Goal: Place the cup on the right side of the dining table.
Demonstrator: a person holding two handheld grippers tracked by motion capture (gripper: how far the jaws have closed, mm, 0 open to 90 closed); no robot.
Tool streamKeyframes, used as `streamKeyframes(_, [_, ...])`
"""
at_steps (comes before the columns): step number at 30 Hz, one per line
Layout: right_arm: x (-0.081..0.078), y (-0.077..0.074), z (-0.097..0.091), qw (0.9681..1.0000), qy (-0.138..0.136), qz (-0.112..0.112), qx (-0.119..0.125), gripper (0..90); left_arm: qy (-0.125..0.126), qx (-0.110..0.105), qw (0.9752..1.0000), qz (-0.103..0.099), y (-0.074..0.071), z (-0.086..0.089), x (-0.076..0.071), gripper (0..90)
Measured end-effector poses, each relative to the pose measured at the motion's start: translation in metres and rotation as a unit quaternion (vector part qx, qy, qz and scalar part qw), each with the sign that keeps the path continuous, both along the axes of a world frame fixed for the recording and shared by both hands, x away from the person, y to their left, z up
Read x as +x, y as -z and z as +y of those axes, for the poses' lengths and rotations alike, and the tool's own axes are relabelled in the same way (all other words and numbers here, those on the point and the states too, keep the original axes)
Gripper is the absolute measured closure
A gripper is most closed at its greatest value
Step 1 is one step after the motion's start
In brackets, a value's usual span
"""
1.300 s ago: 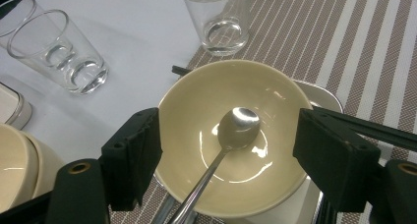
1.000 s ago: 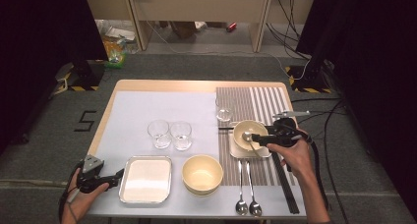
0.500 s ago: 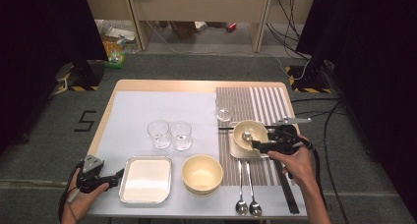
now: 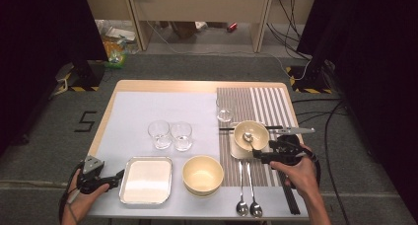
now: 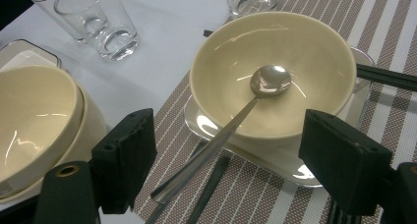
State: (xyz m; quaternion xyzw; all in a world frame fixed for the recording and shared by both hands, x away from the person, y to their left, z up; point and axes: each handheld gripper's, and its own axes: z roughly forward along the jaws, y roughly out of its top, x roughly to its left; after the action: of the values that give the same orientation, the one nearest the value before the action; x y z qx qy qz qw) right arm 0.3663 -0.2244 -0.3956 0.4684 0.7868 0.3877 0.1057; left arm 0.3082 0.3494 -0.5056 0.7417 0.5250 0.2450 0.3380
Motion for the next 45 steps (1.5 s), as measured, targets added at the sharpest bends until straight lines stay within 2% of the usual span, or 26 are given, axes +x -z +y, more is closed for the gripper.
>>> streamKeyframes(9, [-0.009,0.001,0.001,0.9998,-0.013,-0.008,-0.008,21.9,-0.001,-0.001,1.0,-0.001,0.0,0.0,0.0,15.4])
streamKeyframes(24, [-0.024,0.011,-0.011,0.9998,-0.018,-0.005,0.005,21.9,-0.002,-0.002,1.0,0.0,0.0,0.0,0.0,15.2])
streamKeyframes(37, [-0.04,0.022,-0.026,0.9999,-0.011,-0.004,0.002,21.9,-0.002,-0.003,1.0,0.001,0.0,0.0,0.0,15.1])
streamKeyframes(45, [-0.043,0.03,-0.034,1.0,-0.003,-0.004,-0.005,22.1,-0.002,-0.003,1.0,0.001,0.0,0.0,0.0,15.0])
